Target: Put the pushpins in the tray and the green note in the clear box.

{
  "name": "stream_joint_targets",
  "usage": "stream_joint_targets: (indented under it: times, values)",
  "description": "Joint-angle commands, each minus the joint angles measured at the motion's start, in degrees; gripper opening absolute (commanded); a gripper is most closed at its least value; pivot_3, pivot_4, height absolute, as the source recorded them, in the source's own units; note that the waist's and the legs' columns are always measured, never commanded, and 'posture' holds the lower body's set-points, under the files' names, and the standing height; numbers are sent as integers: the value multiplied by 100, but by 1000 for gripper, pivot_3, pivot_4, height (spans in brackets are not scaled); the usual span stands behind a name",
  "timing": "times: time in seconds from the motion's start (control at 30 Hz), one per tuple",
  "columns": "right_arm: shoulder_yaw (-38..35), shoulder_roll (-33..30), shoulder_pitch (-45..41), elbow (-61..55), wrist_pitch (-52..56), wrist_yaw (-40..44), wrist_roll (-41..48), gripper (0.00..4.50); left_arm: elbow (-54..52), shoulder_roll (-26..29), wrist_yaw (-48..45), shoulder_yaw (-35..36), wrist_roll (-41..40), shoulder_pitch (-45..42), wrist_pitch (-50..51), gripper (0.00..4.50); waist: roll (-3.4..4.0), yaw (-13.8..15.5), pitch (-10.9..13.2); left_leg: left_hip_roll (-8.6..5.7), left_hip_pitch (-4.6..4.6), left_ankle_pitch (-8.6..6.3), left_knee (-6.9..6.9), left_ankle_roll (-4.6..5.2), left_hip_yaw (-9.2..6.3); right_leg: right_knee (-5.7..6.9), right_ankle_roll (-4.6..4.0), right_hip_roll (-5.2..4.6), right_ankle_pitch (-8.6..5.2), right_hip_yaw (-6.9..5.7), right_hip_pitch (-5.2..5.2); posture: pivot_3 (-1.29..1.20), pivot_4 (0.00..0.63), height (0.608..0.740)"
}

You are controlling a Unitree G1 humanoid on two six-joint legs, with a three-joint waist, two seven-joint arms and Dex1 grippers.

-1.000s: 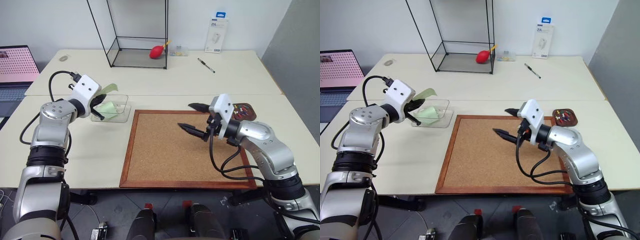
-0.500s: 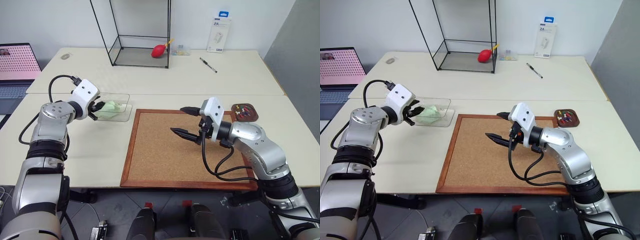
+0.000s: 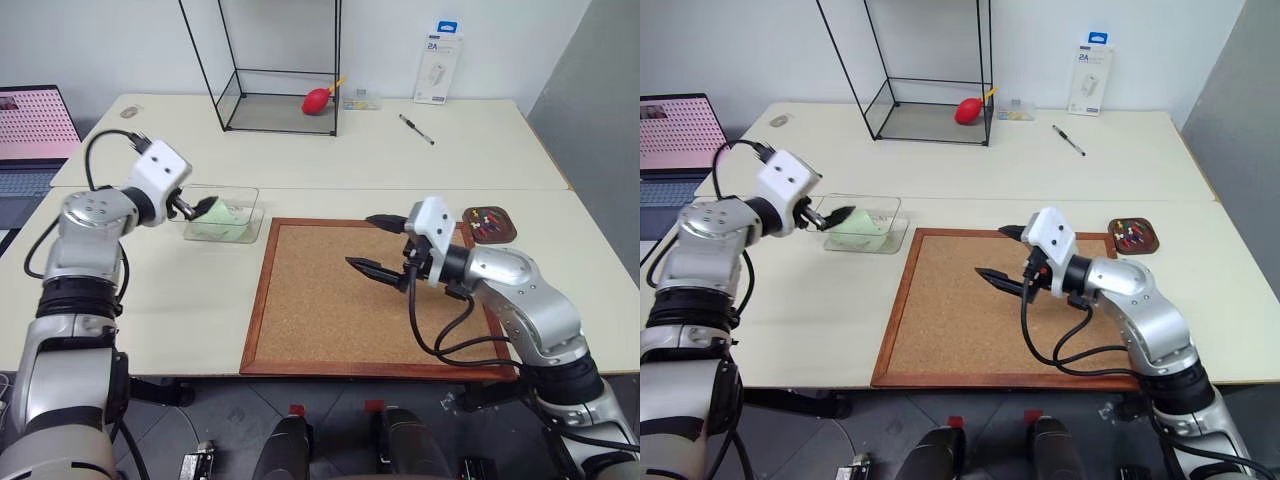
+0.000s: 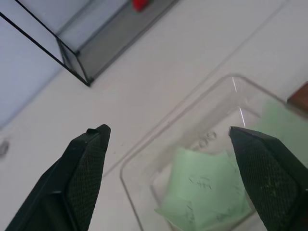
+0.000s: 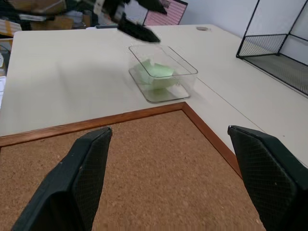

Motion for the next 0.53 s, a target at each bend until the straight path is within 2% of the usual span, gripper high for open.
stream_joint_targets:
  times: [0.03, 0.13, 0.3, 0.37, 0.53]
  values:
    - [-425, 36, 350, -330, -68, -293, 99, 4096, -1328, -66, -160, 303, -577, 397, 560, 4182, 0, 5, 0, 1, 0, 0, 1, 0, -1, 2, 0, -1, 0, 0, 1, 0, 150, 740]
    - [-799, 207, 827, -365, -260, -748, 5, 4096, -2426, -352, -43, 423, -1043, 866, 1282, 4182, -1, 14, 0, 1, 0, 0, 5, 0, -2, 4, 0, -1, 0, -1, 4, 0, 150, 740]
    - [-1230, 139, 1612, -464, -389, -599, 299, 4096, -3629, -708, -222, 281, -1604, 1716, 1902, 4182, -1, 1, 0, 3, 3, 0, 8, 0, 1, 8, 0, 1, 0, 3, 3, 0, 150, 740]
    - [-1278, 37, 1769, -445, -481, -482, 302, 4096, -3949, -839, -325, 261, -1908, 1945, 2137, 4182, 0, -15, 0, 5, 8, 0, 7, 0, 7, 10, 0, 2, 0, 7, 4, 0, 150, 740]
    - [-1409, -125, 1796, -193, -675, -332, 256, 4096, -4382, -998, -368, -1, -1935, 2494, 2062, 4182, 2, -26, 0, 8, 40, 0, 6, 0, 13, 12, -2, 8, 0, 12, 27, 0, 150, 740]
